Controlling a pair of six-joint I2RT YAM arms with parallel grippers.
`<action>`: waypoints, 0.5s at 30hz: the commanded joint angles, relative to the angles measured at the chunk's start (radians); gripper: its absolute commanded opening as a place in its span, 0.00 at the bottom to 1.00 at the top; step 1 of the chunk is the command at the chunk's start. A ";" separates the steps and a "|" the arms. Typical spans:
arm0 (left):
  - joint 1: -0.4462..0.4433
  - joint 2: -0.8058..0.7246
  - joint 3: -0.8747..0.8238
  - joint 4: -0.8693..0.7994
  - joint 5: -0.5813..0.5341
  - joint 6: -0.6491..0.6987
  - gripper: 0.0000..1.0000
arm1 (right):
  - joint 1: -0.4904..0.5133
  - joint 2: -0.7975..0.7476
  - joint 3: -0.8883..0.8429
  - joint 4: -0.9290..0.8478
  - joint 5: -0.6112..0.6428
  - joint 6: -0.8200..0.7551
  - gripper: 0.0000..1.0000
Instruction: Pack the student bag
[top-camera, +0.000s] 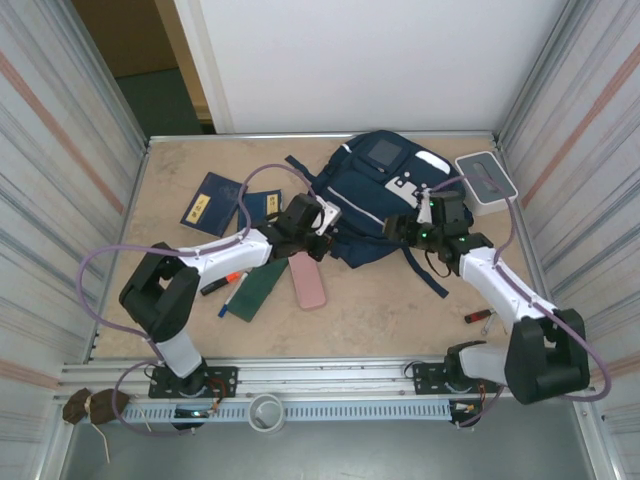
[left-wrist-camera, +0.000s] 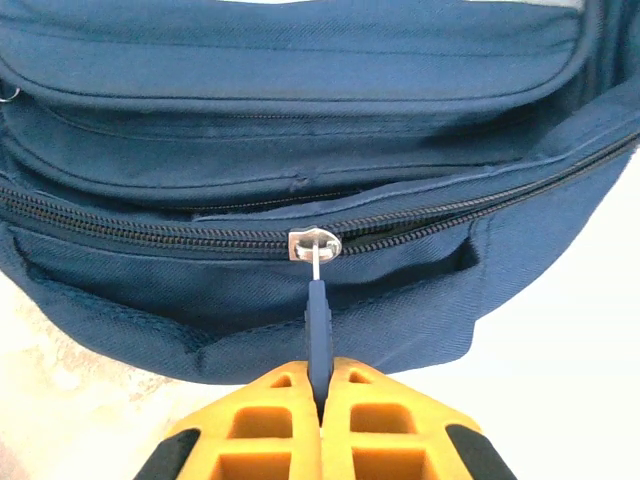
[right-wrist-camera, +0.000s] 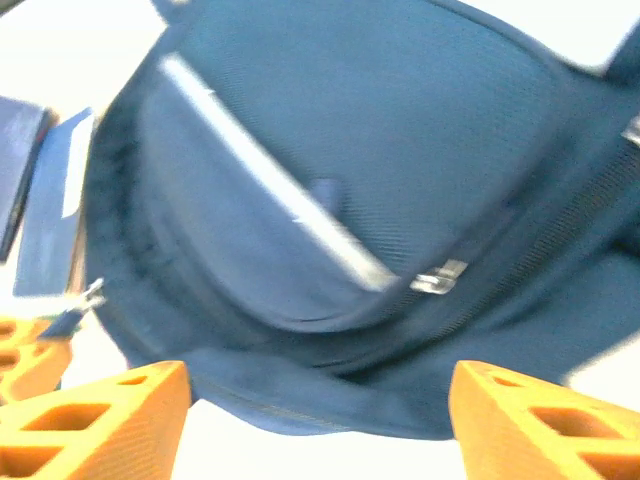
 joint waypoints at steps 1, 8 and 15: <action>0.018 -0.056 -0.015 0.007 0.119 0.002 0.00 | 0.099 -0.010 0.025 -0.011 0.102 -0.250 0.76; 0.024 -0.054 -0.018 0.017 0.130 0.003 0.00 | 0.225 0.160 0.087 0.057 0.110 -0.399 0.80; 0.029 -0.052 -0.018 0.018 0.114 -0.003 0.00 | 0.246 0.329 0.172 0.026 0.155 -0.424 0.41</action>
